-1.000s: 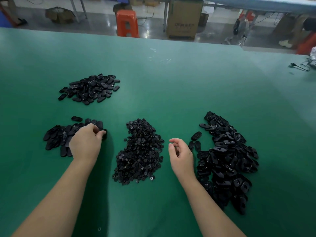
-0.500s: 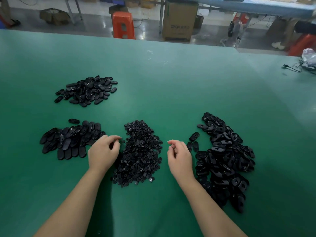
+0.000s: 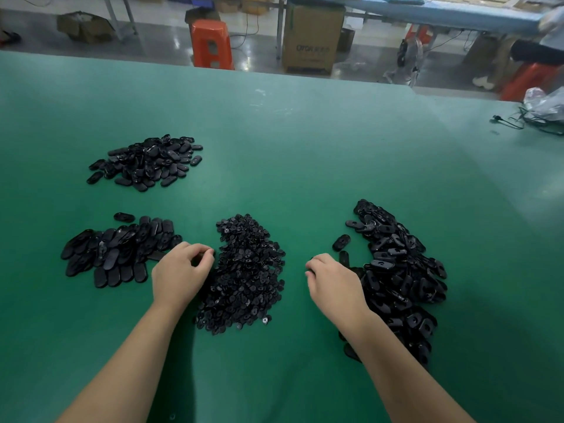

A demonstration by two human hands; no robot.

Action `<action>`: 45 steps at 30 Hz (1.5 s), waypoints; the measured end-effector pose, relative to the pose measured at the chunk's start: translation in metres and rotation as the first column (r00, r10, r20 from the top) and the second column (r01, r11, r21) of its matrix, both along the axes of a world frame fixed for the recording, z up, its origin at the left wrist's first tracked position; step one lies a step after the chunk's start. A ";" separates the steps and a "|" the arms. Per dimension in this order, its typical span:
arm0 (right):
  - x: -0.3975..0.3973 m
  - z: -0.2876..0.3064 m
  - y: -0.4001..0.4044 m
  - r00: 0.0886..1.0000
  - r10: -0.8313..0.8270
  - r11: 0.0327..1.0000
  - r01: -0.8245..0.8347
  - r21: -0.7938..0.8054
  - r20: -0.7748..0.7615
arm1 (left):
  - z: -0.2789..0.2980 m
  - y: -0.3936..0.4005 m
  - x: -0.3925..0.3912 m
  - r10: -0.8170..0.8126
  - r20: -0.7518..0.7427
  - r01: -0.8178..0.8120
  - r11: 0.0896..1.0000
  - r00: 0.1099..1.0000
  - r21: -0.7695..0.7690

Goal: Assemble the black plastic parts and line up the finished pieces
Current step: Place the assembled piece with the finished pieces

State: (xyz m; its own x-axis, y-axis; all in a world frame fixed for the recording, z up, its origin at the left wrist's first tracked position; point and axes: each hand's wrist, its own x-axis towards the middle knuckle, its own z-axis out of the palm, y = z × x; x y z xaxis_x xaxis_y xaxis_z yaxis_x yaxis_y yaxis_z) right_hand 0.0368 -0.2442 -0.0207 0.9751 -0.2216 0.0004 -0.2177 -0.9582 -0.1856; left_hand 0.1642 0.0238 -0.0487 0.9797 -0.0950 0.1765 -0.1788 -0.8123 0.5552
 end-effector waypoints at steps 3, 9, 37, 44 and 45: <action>0.001 0.003 0.003 0.998 0.014 0.997 -0.018 0.069 0.066 | 0.001 0.000 0.000 -0.005 0.005 0.005 1.000 1.000 0.003; 0.014 0.007 0.002 0.981 -0.176 0.983 0.180 0.042 -0.081 | 0.001 0.001 0.002 -0.002 0.002 0.002 1.000 1.000 0.000; 0.022 -0.013 0.035 0.857 -0.511 0.109 -0.015 0.994 0.069 | 0.001 0.001 0.003 -0.004 0.001 0.004 1.000 1.000 -0.001; 0.022 -0.018 0.042 0.762 -0.643 0.111 0.004 0.994 0.069 | 0.005 0.000 0.002 0.035 -0.014 -0.036 0.998 0.999 -0.056; 0.022 -0.019 0.042 0.762 -0.643 0.122 0.002 0.993 0.078 | 0.006 -0.001 0.002 0.050 -0.020 -0.051 0.996 0.999 -0.066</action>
